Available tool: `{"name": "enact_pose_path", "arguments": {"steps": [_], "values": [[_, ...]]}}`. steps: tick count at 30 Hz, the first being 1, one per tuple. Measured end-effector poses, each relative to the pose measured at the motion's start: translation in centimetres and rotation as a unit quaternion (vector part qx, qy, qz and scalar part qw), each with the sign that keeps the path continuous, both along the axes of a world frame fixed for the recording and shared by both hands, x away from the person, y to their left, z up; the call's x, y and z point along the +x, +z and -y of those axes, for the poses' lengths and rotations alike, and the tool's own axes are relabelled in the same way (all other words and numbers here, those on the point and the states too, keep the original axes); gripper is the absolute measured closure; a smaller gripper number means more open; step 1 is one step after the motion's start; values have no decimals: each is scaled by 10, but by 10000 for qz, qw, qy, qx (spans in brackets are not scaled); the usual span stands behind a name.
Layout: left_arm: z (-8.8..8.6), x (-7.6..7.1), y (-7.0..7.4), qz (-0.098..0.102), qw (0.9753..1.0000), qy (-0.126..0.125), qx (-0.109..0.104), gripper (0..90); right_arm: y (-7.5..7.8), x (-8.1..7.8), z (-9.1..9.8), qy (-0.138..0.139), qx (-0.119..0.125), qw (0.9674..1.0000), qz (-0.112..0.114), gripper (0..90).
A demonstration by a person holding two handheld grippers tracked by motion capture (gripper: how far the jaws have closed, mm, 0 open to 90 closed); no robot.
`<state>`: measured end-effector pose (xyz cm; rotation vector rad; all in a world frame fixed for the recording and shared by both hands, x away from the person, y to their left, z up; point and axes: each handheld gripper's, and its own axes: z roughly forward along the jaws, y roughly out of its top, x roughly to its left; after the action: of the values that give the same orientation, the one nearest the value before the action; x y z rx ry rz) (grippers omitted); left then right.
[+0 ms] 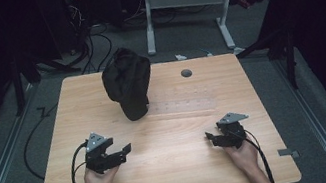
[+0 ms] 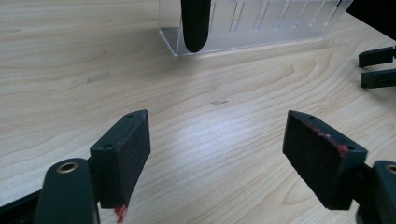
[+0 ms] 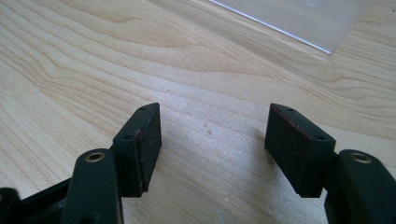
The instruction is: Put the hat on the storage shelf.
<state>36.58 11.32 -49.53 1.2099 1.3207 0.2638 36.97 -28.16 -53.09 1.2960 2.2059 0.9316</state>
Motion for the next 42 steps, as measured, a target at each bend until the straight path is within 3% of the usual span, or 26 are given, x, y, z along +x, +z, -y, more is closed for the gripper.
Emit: {"name": "enact_pose_path", "arguments": {"steps": [12, 20, 28, 32, 42], "values": [[6, 2, -22, -124, 9995, 72, 291, 246, 0, 0, 0, -2, 0, 10000, -1, 364], [11, 7, -33, -15, 9981, 216, 582, 249, 0, 0, 0, -1, 0, 10000, 0, 364], [15, 10, -43, -7, 9955, 328, 887, 249, 0, 0, 0, 0, -2, 10000, 0, 364], [21, 13, -52, -112, 9912, 338, 1277, 228, 0, 0, 0, -1, 0, 10000, 0, 364], [21, 13, -52, -148, 9919, 313, 1226, 231, 0, 0, 0, 0, -1, 10000, 0, 364]]}}
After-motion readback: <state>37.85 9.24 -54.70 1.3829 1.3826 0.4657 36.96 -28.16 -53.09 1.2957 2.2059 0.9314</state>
